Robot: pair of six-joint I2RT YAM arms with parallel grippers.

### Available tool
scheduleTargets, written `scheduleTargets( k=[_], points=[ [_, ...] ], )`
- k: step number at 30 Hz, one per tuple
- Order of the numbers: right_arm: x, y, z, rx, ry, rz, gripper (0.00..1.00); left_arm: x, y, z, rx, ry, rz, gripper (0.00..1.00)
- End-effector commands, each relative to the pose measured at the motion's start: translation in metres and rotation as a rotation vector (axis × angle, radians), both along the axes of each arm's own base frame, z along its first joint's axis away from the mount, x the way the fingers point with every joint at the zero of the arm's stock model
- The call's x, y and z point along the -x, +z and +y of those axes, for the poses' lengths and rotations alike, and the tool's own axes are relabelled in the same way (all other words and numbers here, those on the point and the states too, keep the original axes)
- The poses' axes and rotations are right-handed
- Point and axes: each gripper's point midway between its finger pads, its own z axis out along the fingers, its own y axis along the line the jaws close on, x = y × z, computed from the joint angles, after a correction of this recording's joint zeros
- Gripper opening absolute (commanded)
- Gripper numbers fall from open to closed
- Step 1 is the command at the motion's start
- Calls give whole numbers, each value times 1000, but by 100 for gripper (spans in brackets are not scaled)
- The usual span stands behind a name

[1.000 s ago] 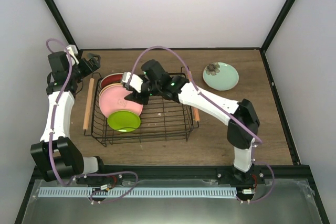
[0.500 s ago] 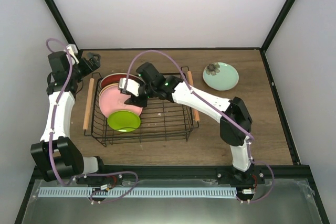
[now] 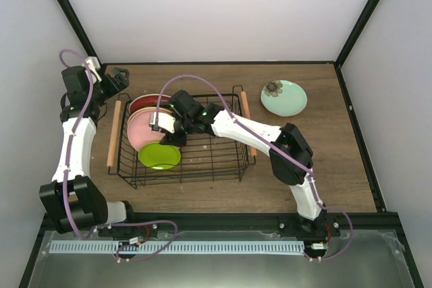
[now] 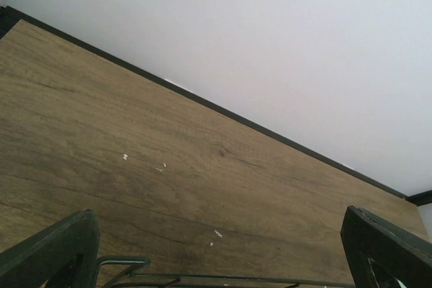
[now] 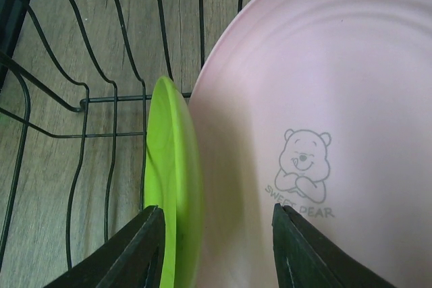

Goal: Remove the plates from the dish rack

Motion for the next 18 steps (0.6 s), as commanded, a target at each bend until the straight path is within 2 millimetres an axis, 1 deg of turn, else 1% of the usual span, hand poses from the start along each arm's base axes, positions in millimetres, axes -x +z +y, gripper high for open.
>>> scheduleTargets(
  k=[1,11,16,18],
  points=[
    [2,9,11,-20,16,-19,46,0,0,-4,0,-20,-12,100],
    [18,-12,10,23,49,32,44,1,-2,-4,3,-20,-11,100],
    [20,-19,10,35,48,48,40,0,-2,-4,3,-23,-14,100],
    [20,-22,10,42,43,55,36,0,-2,-5,5,-24,-15,100]
  ],
)
